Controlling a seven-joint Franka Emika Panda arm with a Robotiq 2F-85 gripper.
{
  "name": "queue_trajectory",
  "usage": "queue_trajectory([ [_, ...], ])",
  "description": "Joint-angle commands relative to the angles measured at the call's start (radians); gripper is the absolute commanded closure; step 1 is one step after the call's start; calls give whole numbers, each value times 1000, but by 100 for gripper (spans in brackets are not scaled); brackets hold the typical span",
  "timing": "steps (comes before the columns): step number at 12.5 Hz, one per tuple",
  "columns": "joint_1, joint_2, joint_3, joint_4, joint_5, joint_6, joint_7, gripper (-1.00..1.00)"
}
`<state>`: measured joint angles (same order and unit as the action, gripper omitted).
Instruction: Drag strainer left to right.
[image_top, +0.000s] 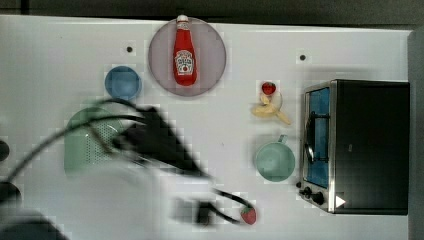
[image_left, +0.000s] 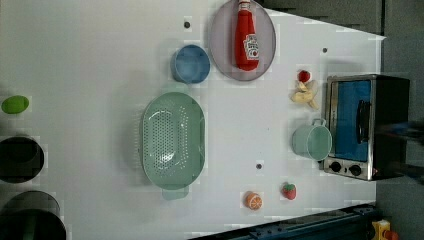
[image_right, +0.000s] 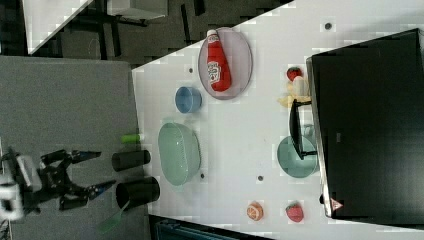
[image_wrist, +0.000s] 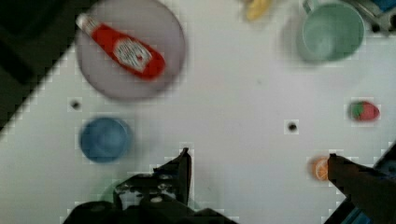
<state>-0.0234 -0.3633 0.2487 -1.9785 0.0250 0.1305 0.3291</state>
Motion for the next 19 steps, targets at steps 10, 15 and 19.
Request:
queue_trajectory([
  [10, 74, 561, 358, -102, -37, 498, 1038, -100],
  [15, 80, 789, 336, -109, -133, 695, 1091, -100],
  [19, 119, 896, 258, -109, -153, 831, 1090, -100],
])
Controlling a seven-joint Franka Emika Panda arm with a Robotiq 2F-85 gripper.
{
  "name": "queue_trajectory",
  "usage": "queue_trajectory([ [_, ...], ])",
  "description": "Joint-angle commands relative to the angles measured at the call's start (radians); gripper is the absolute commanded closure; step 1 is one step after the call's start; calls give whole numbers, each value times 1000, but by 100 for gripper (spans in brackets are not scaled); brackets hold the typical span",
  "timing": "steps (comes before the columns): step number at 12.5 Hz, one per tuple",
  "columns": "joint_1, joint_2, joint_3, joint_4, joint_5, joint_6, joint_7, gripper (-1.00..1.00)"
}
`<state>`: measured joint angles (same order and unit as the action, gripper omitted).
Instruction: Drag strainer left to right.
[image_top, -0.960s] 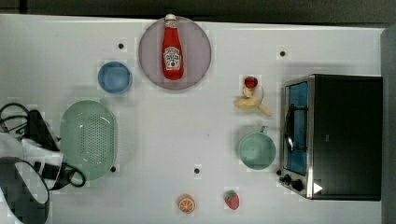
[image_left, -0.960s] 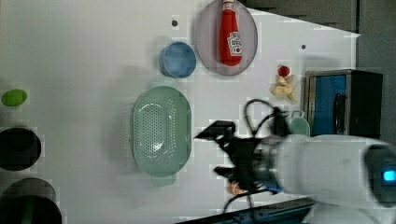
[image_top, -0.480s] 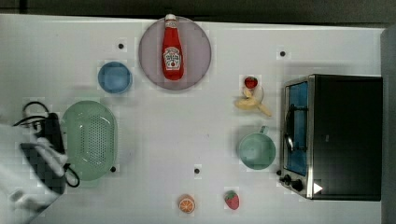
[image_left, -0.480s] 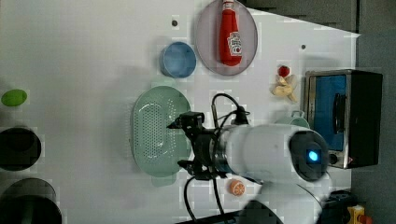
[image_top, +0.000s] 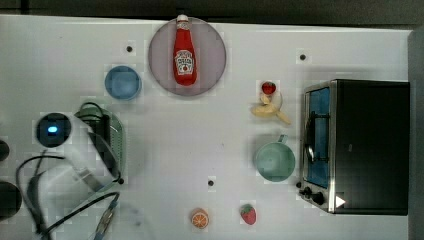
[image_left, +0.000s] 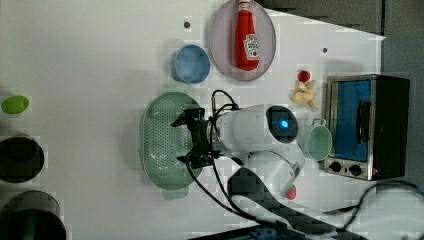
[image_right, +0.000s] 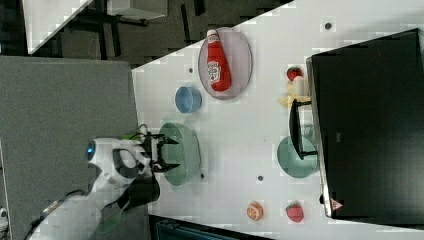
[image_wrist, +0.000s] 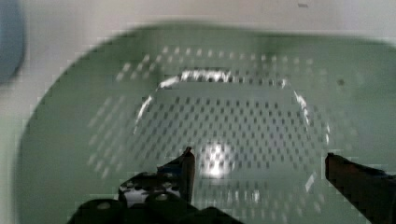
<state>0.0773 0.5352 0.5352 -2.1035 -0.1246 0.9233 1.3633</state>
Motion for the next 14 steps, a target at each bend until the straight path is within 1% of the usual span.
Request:
queue_trajectory([
  [1, 36, 10, -56, 16, -28, 40, 57, -100],
  [3, 67, 24, -102, 15, -54, 44, 56, -100],
  [5, 80, 27, -119, 11, -57, 59, 57, -100],
  [11, 75, 5, -169, -20, -61, 62, 48, -100],
  [14, 47, -37, -173, -67, -61, 63, 43, -100],
])
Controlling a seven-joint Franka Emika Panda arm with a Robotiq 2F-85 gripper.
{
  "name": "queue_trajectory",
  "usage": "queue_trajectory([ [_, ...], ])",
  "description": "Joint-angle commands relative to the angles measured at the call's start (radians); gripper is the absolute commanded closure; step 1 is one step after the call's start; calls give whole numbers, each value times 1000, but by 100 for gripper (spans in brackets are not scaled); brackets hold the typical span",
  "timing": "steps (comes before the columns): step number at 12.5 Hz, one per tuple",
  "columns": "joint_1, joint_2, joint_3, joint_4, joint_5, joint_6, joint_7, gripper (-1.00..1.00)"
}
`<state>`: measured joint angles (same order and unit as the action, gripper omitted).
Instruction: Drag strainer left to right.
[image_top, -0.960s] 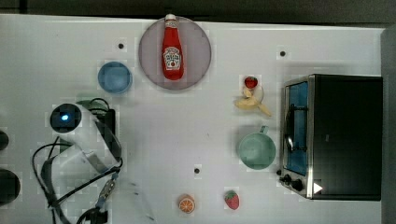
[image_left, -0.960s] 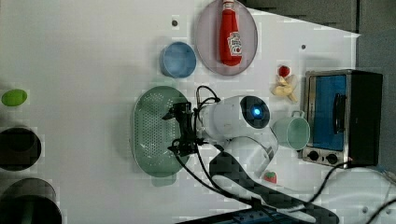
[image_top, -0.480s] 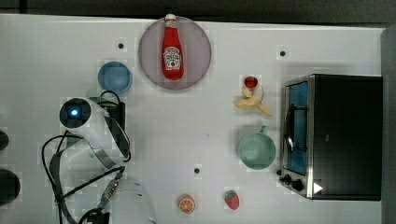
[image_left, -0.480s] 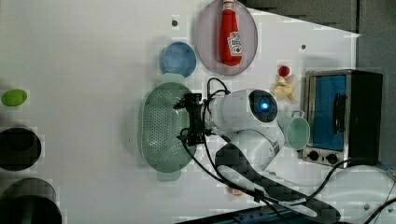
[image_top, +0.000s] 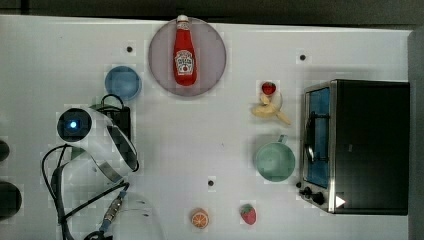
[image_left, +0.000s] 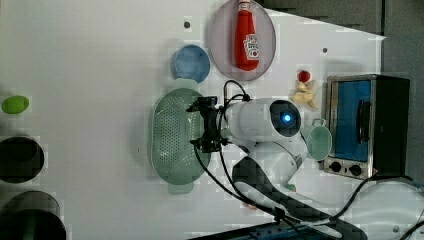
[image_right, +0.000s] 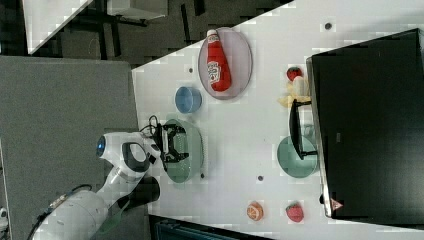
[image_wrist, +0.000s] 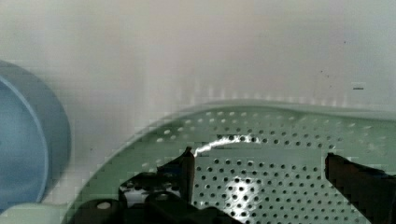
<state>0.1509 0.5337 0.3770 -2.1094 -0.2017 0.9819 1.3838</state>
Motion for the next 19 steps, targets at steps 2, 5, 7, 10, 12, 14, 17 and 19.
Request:
queue_trajectory([
  [2, -50, -61, -24, -92, 16, 4, -30, -100],
  [5, -84, -83, -46, -125, 16, 5, -112, -100],
  [7, -103, -95, -61, -143, 16, 5, -125, -100],
  [10, -133, -114, -78, -167, 16, 5, -146, -100],
  [12, -151, -123, -96, -181, 16, 7, -212, -100],
  [14, -170, -133, -121, -191, 16, 9, -286, -100],
  [17, -189, -149, -165, -204, 16, 9, -327, -100],
  [19, -192, -158, -193, -214, 16, 10, -344, -100],
])
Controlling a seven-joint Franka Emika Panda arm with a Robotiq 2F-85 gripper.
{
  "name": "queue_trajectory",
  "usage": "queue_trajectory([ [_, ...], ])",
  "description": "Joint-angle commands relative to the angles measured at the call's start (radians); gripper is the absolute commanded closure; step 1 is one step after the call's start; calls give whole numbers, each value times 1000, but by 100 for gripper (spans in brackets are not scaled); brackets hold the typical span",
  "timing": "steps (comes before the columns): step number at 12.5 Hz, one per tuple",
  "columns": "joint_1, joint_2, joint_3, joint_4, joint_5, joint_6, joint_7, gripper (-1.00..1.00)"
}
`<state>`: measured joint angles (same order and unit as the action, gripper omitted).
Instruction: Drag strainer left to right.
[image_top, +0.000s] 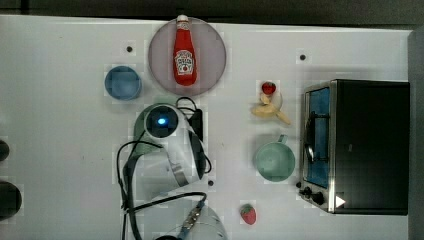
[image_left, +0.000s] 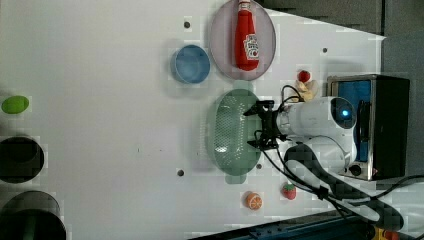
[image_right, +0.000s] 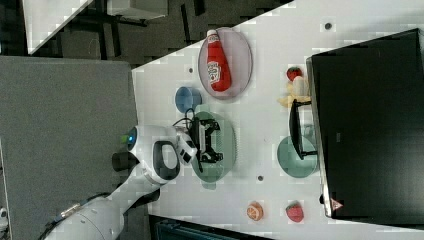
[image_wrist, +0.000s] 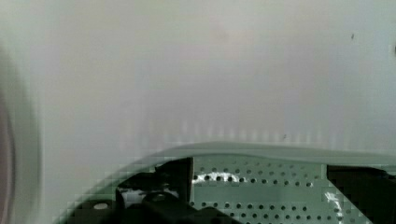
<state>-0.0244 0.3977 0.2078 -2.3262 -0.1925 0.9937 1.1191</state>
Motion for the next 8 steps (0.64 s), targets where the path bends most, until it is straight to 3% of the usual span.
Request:
queue_trajectory([
  [1, -17, -24, -38, -1, 7, 1, -89, -100],
  [8, -27, -24, -154, -12, 7, 31, -251, -100],
])
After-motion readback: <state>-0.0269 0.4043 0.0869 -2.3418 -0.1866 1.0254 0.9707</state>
